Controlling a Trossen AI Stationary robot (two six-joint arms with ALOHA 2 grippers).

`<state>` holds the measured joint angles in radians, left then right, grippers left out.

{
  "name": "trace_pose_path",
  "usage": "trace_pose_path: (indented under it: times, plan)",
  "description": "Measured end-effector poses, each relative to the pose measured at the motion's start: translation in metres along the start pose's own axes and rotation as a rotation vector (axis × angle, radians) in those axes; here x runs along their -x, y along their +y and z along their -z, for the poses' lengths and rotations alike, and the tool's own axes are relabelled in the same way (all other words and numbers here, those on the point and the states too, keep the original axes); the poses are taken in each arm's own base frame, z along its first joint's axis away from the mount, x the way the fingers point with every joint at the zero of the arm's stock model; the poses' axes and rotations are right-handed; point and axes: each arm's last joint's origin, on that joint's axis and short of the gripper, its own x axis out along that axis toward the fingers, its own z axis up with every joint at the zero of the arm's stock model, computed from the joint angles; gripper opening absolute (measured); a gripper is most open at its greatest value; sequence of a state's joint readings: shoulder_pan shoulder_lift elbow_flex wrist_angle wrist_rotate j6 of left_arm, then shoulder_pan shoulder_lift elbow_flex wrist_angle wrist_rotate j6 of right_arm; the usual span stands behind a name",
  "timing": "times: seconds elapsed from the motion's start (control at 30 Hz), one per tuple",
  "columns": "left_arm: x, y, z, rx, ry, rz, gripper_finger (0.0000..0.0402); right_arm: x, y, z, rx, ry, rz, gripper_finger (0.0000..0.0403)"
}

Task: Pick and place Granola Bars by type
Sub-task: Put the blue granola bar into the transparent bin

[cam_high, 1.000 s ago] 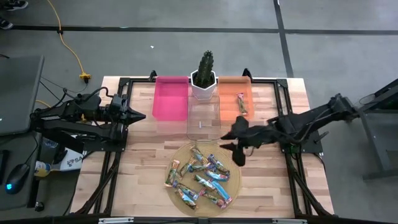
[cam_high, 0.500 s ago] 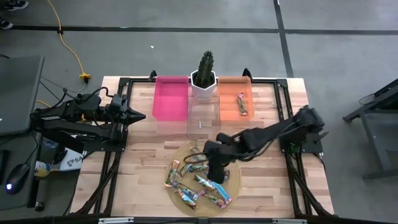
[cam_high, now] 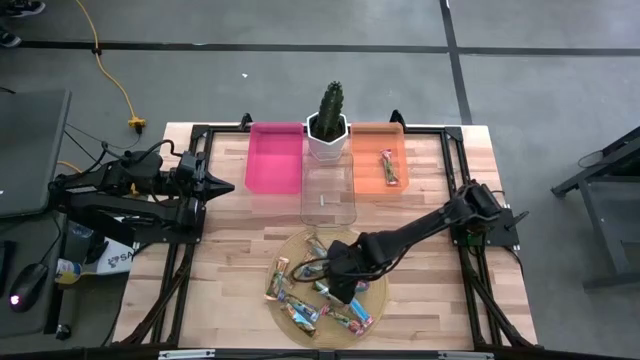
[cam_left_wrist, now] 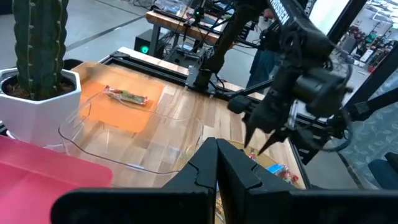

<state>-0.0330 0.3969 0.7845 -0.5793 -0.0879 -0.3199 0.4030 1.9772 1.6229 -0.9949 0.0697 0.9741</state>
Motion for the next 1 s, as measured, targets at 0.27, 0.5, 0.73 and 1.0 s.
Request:
trace_pose_path:
  times: [0.27,0.5,0.73,1.0]
  plan:
    - [0.000,0.000,0.000,0.000,0.001,-0.001,0.0001,-0.036,-0.018,0.017,-0.079,0.100,0.040,0.0145]
    - [0.000,0.000,0.001,-0.001,0.012,-0.004,0.0001,-0.047,-0.026,0.016,-0.106,0.092,0.041,0.0145]
    - [0.000,0.001,0.003,-0.003,0.028,-0.010,0.0001,-0.054,-0.030,0.008,-0.121,0.043,0.006,0.0164]
    - [0.000,0.001,0.003,-0.003,0.029,-0.010,0.0001,-0.069,-0.040,0.014,-0.141,0.054,0.026,0.0192]
